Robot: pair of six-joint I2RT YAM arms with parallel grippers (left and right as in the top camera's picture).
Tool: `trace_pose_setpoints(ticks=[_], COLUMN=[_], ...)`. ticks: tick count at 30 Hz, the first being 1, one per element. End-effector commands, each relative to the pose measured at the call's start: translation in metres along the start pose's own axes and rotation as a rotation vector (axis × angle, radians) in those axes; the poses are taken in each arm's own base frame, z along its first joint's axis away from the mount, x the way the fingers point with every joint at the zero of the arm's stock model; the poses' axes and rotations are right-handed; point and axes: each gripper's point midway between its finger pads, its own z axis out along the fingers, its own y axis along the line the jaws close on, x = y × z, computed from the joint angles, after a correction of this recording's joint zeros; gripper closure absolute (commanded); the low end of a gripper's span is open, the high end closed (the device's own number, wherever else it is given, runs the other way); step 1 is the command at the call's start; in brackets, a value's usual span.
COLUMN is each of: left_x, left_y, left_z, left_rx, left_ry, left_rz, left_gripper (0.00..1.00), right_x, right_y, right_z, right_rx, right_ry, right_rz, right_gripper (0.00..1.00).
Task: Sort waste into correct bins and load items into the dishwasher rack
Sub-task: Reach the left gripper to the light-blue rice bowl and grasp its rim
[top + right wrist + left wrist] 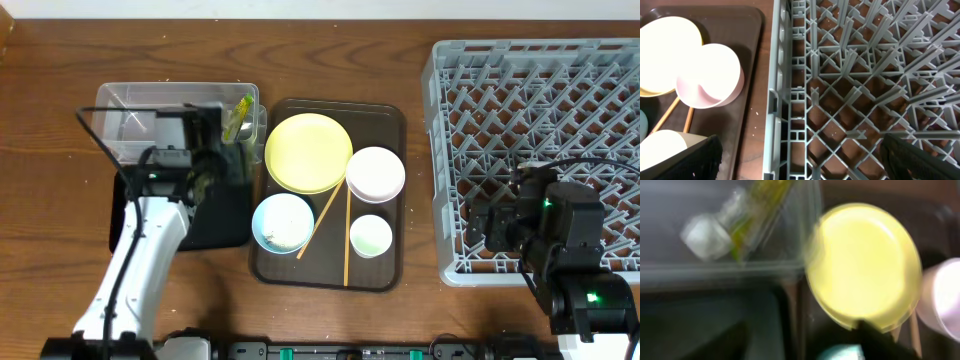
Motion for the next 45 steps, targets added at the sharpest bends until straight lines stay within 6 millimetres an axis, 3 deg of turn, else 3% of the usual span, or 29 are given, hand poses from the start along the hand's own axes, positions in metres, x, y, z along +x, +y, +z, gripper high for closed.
trace_pose_setpoints(ticks=[1, 11, 15, 20, 26, 31, 32, 34, 39, 45], left_x=[0.011, 0.064, 0.079, 0.103, 0.134, 0.140, 0.140, 0.139, 0.139, 0.148], left_y=[-0.026, -0.100, -0.116, -0.121, -0.121, -0.112, -0.113, -0.113, -0.113, -0.107], left_z=[-0.014, -0.012, -0.004, 0.017, 0.046, 0.059, 0.060, 0.062, 0.062, 0.064], left_rx=[0.049, 0.147, 0.147, 0.083, 0.022, -0.027, -0.027, -0.025, -0.025, -0.040], left_ry=[0.026, 0.199, 0.239, 0.312, 0.417, 0.436, 0.435, 0.432, 0.432, 0.446], left_rz=[-0.039, -0.006, 0.058, 0.130, 0.169, 0.175, 0.176, 0.175, 0.176, 0.159], left_gripper=[0.18, 0.15, 0.16, 0.17, 0.33, 0.43, 0.51, 0.59, 0.65, 0.65], right_x=[-0.006, -0.005, -0.005, -0.005, -0.005, -0.005, -0.005, -0.005, -0.005, -0.004], right_y=[0.004, 0.004, 0.004, 0.004, 0.004, 0.004, 0.004, 0.004, 0.004, 0.004], right_z=[-0.004, -0.004, -0.004, -0.004, -0.004, -0.004, -0.004, -0.004, -0.004, -0.004], right_rx=[-0.012, -0.011, -0.011, -0.011, -0.011, -0.011, -0.011, -0.011, -0.011, -0.011], right_ry=[-0.017, -0.011, -0.012, -0.012, -0.012, -0.012, -0.012, -0.012, -0.012, -0.009], right_rz=[-0.006, -0.005, -0.005, -0.005, -0.005, -0.005, -0.005, -0.005, -0.005, -0.005], right_gripper=[0.01, 0.01, 0.01, 0.01, 0.01, 0.01, 0.01, 0.01, 0.01, 0.01])
